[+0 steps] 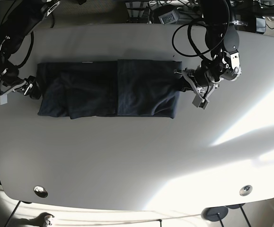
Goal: Fold the T-shirt properly
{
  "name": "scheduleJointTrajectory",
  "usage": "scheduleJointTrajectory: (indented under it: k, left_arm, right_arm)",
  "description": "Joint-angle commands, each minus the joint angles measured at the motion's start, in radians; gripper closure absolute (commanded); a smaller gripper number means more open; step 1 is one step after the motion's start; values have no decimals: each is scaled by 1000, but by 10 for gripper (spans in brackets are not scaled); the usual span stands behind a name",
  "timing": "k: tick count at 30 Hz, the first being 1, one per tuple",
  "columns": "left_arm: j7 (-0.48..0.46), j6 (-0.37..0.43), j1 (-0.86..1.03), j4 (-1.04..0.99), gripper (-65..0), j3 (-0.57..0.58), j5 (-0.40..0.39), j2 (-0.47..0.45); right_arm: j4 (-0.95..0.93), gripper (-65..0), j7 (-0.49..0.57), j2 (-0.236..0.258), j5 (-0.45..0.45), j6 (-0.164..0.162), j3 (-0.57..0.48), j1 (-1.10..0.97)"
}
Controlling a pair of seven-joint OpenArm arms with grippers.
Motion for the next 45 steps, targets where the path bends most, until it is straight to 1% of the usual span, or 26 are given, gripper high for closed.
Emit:
scheduleJointTrajectory:
  k: [1,3,5,7,9,10,12,14,15,16,18,19,20,21,24,25,26,27,28,31,33,34,37,39,42,45]
  left_arm:
    - [-17,-6,-13,12,0,-1,-10,-7]
    - [-17,-6,-11,12,0,-5,-8,-8]
    - [-17,-8,-11,12,0,-5,-8,-8]
    - [-17,-8,-11,12,0,-4,-10,-21]
    - [-17,-8,-13,12,0,-4,-10,-24]
    - [-17,-8,-13,16,0,-4,-10,-24]
    - [-17,-8,-14,17,0,-4,-10,-24]
    - [-17,-8,-14,17,0,-4,-10,-25]
    - [-17,-8,-14,16,0,-2,-10,-25]
    - [-17,-8,-14,16,0,-1,-10,-25]
    - [-17,-8,-14,16,0,-1,-11,-24]
    - [-17,-8,-14,16,0,-1,-11,-24]
    - [-17,-8,-14,14,0,-1,-11,-24]
    - [-17,-8,-14,14,0,-1,-11,-24]
    - [-17,-8,-14,12,0,-1,-10,-22]
    - [-17,-6,-14,12,0,1,-8,-21]
    - [-17,-6,-14,11,0,1,-8,-11]
    - [-17,-5,-14,11,0,2,-7,6]
    - [-18,-5,-14,11,0,2,-7,15]
    - [-17,-5,-14,11,0,2,-7,32]
    - [-17,-5,-14,11,0,2,-7,48]
    - [-17,-5,-14,11,0,2,-7,48]
    - [-20,-3,-14,0,0,45,-7,48]
    - [-20,-3,-14,-24,0,55,-7,50]
    - [-20,-3,-14,-29,0,55,-8,52]
    - [-20,-3,-14,-29,0,53,-8,67]
  right_arm:
    - [-60,-515,59,38,20,10,0,13]
    - [-103,-515,79,38,17,14,-1,13]
    - [-117,-515,106,31,14,45,-3,10]
    - [-151,-515,117,33,14,60,-56,8]
    - [-152,-515,125,27,16,60,-92,5]
    - [-151,-514,125,2,16,65,-122,-1]
    - [-126,-515,125,-24,19,60,-155,-16]
    - [-89,-515,129,-67,11,53,-192,-19]
    - [-85,-515,148,-88,-7,39,-210,-22]
    - [-83,-514,164,-101,-30,23,-213,-22]
    - [-85,-510,191,-108,-75,19,-211,-22]
    - [-82,-493,204,-114,-95,19,-211,-22]
    - [-80,-445,210,-111,-99,20,-211,-22]
    - [-80,-361,220,-108,-99,20,-213,-22]
    - [-80,-14,226,-102,-104,20,-218,-18]
    - [-77,-21,226,-99,-104,20,-218,-18]
    - [-50,-51,230,-96,-104,20,-219,-19]
    - [-19,-22,238,-99,-104,20,-219,-22]
    - [13,-16,238,-99,-104,20,-227,-33]
    - [213,-21,212,-110,-93,16,-264,-87]
    - [400,-21,138,-160,-93,16,-261,-114]
    - [474,-21,108,-173,-93,16,-267,-127]
    - [665,-21,-7,-249,-93,20,-339,-137]
    - [725,-21,-46,-311,-93,17,-423,-141]
    - [725,-21,-50,-378,-93,14,-532,-142]
    - [725,-21,-53,-410,-93,14,-600,-142]
